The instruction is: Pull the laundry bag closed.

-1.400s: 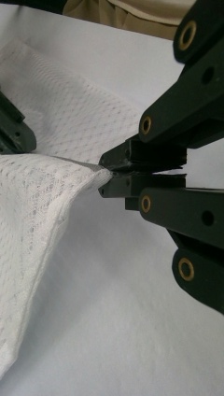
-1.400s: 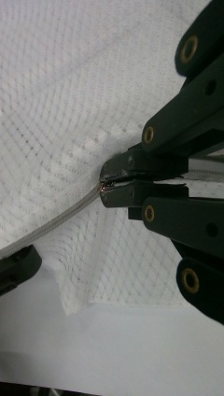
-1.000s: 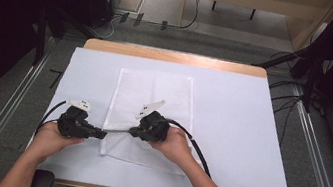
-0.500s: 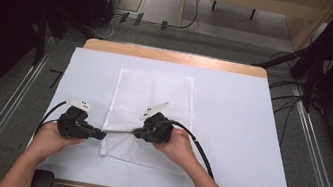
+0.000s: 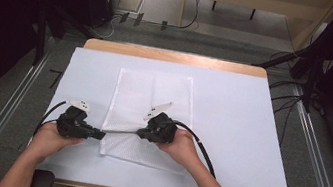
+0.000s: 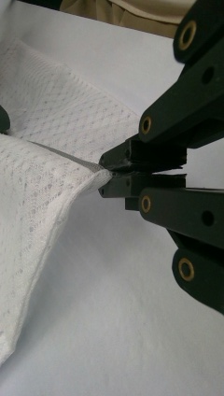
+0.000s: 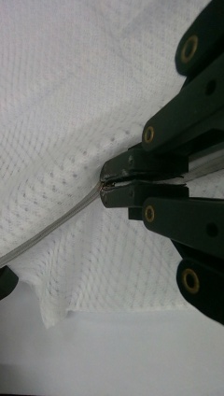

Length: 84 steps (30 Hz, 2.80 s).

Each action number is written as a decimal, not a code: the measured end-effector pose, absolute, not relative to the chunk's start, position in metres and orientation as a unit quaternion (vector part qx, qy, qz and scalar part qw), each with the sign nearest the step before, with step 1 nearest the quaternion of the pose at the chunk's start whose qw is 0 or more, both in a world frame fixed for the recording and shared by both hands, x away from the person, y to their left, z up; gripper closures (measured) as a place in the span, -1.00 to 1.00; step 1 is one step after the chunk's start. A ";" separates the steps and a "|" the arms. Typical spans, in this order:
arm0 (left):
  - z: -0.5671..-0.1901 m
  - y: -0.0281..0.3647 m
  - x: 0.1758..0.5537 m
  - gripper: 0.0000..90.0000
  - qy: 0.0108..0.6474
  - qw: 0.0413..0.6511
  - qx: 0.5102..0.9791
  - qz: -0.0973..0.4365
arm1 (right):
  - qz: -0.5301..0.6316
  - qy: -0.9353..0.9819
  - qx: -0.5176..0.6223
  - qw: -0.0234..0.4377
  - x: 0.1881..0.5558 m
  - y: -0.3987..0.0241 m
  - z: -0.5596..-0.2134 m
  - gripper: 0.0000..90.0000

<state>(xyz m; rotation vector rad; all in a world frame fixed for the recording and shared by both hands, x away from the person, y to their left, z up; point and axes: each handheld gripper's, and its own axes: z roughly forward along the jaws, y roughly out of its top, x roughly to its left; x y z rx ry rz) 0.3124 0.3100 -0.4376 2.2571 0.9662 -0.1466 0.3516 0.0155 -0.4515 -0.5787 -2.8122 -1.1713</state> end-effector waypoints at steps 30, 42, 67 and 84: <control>-0.438 0.312 0.312 0.94 0.373 0.332 0.864 -0.061 | -0.362 -0.908 -0.210 0.017 0.354 -0.017 -0.453 0.96; -0.439 0.311 0.311 0.94 0.372 0.329 0.866 -0.061 | -0.354 -0.910 -0.217 0.016 0.353 -0.026 -0.455 0.96; -0.439 0.314 0.312 0.94 0.378 0.329 0.863 -0.067 | -0.348 -0.907 -0.235 0.020 0.352 -0.050 -0.453 0.96; -0.439 0.315 0.311 0.94 0.376 0.328 0.864 -0.065 | -0.345 -0.906 -0.246 0.019 0.352 -0.067 -0.453 0.96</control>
